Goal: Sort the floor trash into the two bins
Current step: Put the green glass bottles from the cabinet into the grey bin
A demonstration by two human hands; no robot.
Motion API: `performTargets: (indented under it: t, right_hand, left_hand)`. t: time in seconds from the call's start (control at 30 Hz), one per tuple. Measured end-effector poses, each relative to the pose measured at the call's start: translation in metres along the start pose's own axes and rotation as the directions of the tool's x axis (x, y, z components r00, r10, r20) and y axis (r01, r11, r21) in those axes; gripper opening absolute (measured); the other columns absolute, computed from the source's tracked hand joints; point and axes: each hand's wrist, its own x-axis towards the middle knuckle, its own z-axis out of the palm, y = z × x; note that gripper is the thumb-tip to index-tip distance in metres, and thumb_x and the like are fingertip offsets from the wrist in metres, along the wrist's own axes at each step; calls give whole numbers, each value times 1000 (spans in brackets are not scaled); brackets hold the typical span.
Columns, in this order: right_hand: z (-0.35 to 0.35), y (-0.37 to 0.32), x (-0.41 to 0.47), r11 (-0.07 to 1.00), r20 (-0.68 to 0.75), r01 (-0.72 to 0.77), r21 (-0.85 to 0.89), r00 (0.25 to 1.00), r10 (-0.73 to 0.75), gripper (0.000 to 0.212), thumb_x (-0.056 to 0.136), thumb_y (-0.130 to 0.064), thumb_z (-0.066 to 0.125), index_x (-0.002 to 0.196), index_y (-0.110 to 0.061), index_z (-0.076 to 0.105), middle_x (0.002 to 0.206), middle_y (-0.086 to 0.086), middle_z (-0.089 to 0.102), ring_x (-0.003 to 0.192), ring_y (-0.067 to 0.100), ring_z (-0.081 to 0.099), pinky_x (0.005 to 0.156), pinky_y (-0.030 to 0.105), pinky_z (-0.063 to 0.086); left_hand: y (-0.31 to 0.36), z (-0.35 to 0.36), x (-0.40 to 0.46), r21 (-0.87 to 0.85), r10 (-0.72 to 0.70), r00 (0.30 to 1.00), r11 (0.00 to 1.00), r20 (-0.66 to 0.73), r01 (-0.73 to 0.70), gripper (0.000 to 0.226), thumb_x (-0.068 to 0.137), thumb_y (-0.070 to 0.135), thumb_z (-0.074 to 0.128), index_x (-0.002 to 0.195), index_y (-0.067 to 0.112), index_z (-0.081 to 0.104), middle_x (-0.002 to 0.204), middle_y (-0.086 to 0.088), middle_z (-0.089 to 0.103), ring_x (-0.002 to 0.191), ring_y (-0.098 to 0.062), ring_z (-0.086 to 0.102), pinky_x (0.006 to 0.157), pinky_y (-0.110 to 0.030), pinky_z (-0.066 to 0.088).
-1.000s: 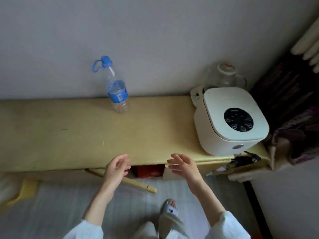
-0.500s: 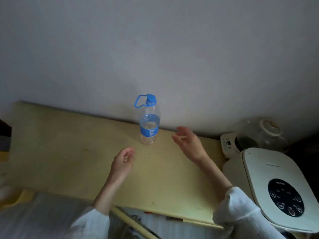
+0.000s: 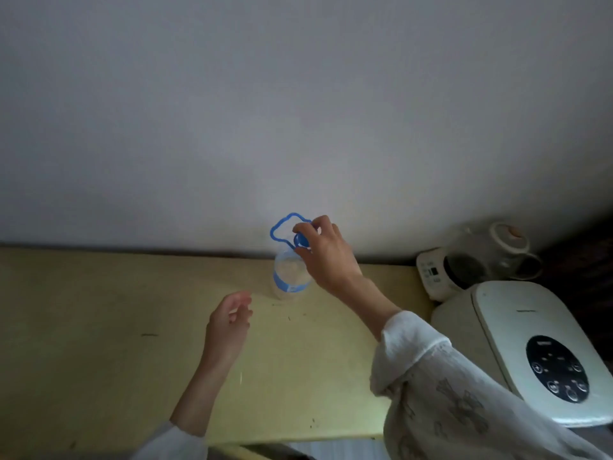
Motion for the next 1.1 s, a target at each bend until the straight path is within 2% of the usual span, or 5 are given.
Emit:
performTargets:
  t: [0.37,0.5,0.7,0.9,1.1]
  right_hand:
    - [-76,98,-234,836,-285,-416,358,804,522,37,82,-20,68,117,-13,58,105,-1,50,87,19,57,77,22,39]
    - [-99,134,-361,775,-426,-488,402,650,630,30,79,-22,71,107,-15,61,95,-5,50,64,2,49,69,11,39]
    - [-103,184,-560,618,-508,-658,430,390,768,30,80,-19,71,108,-12,64,97,-4,48,90,14,46,82,17,33]
    - [-96,229,-716,377,-429,-792,481,163,889,31,84,-17,67,115,-12,61,105,1,53,96,12,44,89,27,41]
    - [-74,289,-804,162,-369,-813,559,-69,927,30,85,-14,64,115,-10,60,107,1,52,99,22,51,83,21,35]
  left_hand:
    - [-11,115,-94,124,94,933,982,347,-145,22,93,0,43,101,18,54,100,-8,59,92,-23,55,85,-41,45]
    - [-32,172,-180,133,124,835,964,537,-229,23,94,-1,41,102,16,54,98,-6,60,90,-23,56,80,-34,48]
    - [-107,239,-353,210,-53,642,963,765,-170,24,95,-4,37,105,11,53,90,-1,56,72,-9,54,52,-7,44]
    - [-161,305,-445,341,-210,367,875,906,-343,22,94,-5,38,97,11,53,89,0,57,73,-10,55,62,-22,45]
    - [-220,388,-475,390,-286,268,743,920,-544,26,91,-2,44,97,19,57,95,-5,62,86,-26,59,85,-41,48]
